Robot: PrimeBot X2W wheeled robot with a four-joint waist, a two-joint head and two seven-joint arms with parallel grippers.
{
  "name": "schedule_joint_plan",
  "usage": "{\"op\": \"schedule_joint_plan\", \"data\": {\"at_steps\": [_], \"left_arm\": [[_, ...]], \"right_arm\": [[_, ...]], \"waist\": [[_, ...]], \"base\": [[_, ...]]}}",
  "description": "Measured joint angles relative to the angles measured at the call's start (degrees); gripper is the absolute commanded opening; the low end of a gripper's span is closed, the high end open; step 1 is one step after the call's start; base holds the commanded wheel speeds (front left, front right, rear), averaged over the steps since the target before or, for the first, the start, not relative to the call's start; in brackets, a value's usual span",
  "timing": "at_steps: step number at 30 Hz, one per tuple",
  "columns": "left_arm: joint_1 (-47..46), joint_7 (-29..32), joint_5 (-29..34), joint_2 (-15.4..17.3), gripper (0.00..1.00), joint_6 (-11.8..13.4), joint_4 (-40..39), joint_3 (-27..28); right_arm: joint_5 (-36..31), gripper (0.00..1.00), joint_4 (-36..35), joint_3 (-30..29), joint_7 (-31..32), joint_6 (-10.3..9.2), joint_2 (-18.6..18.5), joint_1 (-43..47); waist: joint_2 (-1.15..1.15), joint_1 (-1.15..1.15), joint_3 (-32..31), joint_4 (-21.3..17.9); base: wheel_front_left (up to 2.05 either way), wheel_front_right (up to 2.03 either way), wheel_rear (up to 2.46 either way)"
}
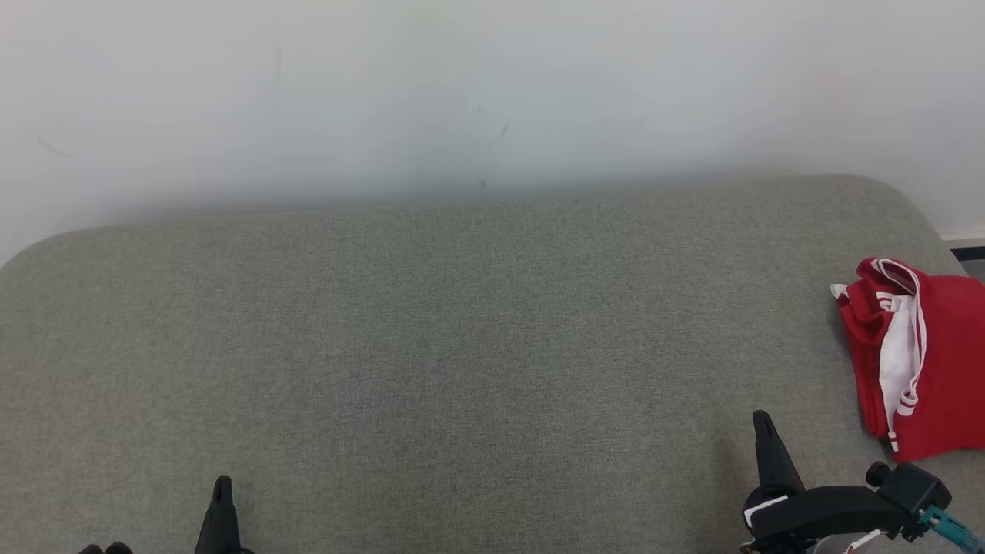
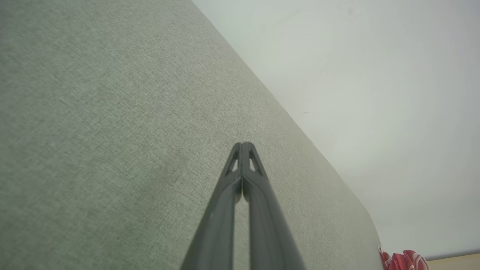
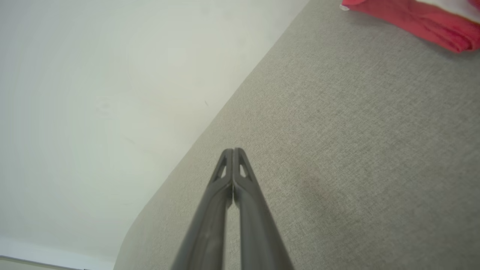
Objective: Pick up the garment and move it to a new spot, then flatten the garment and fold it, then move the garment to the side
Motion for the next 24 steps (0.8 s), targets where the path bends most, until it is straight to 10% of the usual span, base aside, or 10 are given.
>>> {"op": "schedule_joint_plan", "data": {"at_steps": [24], "left_arm": [[-1.79, 3.69, -14.64, 0.05, 0.0, -0.79, -0.76, 0.82]], "right_arm": [[15.29, 0.0, -2.16, -1.23, 3.66, 0.0, 0.0, -0.02]], "waist": [[0.0, 0.0, 0.07, 0.47]], "base": [[0.0, 0.0, 0.0]]}}
